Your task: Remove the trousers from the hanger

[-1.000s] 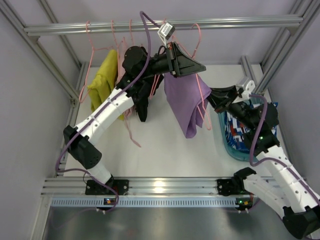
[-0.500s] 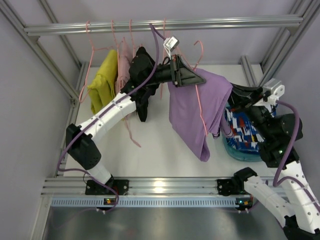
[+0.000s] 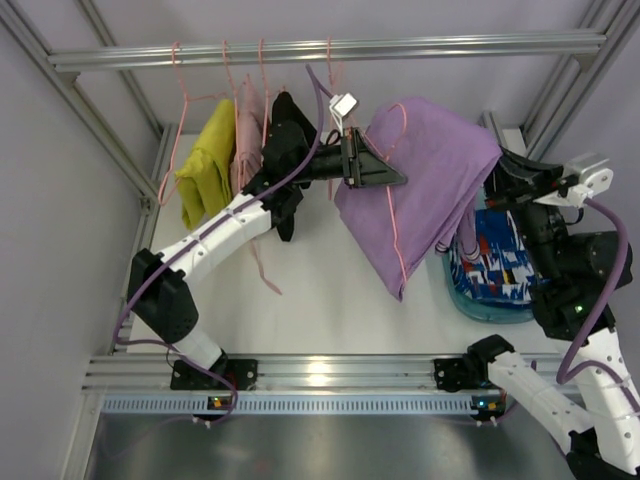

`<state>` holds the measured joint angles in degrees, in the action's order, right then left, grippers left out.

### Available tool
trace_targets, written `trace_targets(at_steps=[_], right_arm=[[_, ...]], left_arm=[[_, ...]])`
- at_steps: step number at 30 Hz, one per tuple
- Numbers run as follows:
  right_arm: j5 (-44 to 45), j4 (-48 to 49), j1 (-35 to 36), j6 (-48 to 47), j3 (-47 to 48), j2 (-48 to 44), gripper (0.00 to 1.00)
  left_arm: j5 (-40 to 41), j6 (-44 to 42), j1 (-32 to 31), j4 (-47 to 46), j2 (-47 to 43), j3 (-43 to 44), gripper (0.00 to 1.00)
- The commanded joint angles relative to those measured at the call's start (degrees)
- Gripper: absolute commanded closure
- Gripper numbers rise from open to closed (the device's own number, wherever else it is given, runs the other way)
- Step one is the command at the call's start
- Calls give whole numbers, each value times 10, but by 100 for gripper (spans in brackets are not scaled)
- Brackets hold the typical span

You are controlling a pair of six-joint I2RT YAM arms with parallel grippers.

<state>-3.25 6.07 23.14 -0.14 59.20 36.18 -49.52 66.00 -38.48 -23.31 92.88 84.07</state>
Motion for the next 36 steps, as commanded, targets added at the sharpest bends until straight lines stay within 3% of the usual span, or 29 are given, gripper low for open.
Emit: trace_targets(at_steps=[1,10,17,22,28,36], right_arm=[[63,112,-4,-28,60,5,100],[116,168,-4,-77,126,49,100],[208,156,-3,-124,164,53,100],[222,135,-4,-161,174,36,100],[273,86,-15,-230,117,-27,100],[316,-39,-108,-217,44,-124,100]], left_arm=[[-27,-18,-6,-17,-29,-15,100],[-31,-38,-10,-9,-41,-47,100],[-31,-52,-10,-6,-40,-53,100],[-41,-59,-11,-6,-34,-44,100],[-87,-85,-13,-6,-17,3,100],[-92,-89,-13,-6,-6,36,100]])
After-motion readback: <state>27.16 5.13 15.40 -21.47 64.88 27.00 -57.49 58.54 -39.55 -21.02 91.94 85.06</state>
